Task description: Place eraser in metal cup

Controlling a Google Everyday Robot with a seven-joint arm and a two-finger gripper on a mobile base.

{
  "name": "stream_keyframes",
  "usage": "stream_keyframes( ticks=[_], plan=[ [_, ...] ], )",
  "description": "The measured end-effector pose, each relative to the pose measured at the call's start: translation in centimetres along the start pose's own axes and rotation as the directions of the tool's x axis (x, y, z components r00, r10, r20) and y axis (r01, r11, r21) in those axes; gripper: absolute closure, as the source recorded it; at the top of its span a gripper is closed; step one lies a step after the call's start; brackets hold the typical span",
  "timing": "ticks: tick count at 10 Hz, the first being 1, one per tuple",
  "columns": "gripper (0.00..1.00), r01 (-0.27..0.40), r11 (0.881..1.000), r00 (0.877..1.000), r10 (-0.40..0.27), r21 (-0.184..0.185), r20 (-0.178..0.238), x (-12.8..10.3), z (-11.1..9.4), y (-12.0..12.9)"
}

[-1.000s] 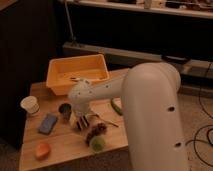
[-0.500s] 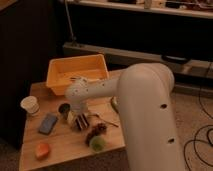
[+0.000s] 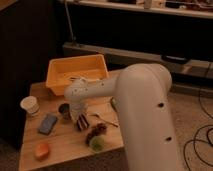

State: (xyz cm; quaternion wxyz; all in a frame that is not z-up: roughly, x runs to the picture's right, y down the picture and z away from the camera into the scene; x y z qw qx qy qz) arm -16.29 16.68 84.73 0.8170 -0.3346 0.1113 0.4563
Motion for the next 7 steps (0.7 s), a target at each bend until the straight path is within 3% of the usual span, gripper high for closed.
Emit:
stream_keyframes(
  ticks=[1,3,7],
  plan=[
    [0.97,0.001,1.000,1.000,-0.001,0.004,-0.008,0.0,0.0,0.1],
    [1.00,-0.026,0.999,1.000,0.026,0.021,-0.011,0.1,-0.9,-0.4],
    [1.00,-0.096,0.992,0.995,0.096,0.083,0.003,-0.7,-6.7,-3.0]
  ],
)
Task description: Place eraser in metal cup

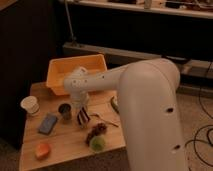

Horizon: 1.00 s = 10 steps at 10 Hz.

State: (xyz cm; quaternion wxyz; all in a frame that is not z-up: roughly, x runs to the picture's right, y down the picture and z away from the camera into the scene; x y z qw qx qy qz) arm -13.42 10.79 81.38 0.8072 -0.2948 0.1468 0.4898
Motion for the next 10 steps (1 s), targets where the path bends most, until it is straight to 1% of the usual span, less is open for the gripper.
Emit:
stream_keyframes(
  ticks=[1,2,3,4,5,8,9,10],
  plan=[
    [1.00,0.007,1.000,1.000,-0.007,0.003,0.005,-0.5,-1.0,-0.7],
    [1.00,0.022,1.000,1.000,-0.022,-0.002,0.010,-1.1,-1.6,-0.5],
    [1.00,0.044,0.999,0.999,-0.043,-0.013,0.024,-2.1,-2.4,0.1],
    [1.00,0.070,0.997,0.997,-0.068,-0.034,0.033,-2.9,-3.3,0.7],
    [1.00,0.090,0.995,0.995,-0.088,-0.047,0.040,-3.3,-3.9,0.6],
    [1.00,0.172,0.981,0.984,-0.166,-0.086,0.071,-4.2,-5.4,3.0],
    [1.00,0.185,0.978,0.981,-0.178,-0.094,0.078,-4.3,-5.7,3.3],
    [1.00,0.209,0.972,0.976,-0.200,-0.104,0.087,-4.5,-6.0,4.2]
  ],
)
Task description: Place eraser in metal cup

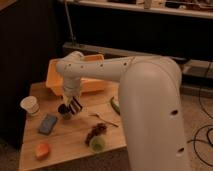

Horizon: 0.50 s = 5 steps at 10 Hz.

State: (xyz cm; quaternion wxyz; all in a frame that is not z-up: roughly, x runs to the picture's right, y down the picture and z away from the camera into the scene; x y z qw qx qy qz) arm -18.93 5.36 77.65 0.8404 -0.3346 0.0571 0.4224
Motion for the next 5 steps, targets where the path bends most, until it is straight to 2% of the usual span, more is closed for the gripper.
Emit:
stream_keyframes(
  ticks=[2,5],
  plan=[
    [1.00,0.051,0.999,0.999,-0.051,-0.015,-0.003,-1.0,0.3,2.0],
    [1.00,0.097,0.995,0.995,-0.097,-0.013,-0.032,-1.8,1.7,3.6]
  ],
)
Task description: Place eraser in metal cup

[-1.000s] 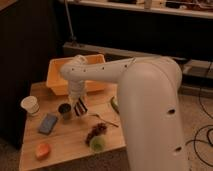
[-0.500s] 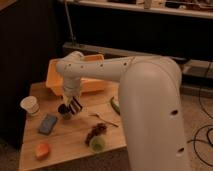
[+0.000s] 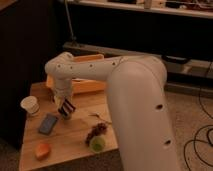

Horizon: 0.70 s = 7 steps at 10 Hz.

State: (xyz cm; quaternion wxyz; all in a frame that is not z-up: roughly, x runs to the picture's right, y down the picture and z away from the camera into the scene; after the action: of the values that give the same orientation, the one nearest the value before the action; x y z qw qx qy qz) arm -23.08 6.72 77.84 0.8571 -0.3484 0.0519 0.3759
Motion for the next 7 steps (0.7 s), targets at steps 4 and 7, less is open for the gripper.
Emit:
stream_keyframes(
  ticks=[4,7],
  plan=[
    [0.81,-0.010,0.999,0.999,0.012,0.051,-0.050,0.2,1.5,-0.6],
    [0.53,-0.010,0.998,0.998,0.014,0.061,-0.063,0.1,1.6,-0.6]
  ],
)
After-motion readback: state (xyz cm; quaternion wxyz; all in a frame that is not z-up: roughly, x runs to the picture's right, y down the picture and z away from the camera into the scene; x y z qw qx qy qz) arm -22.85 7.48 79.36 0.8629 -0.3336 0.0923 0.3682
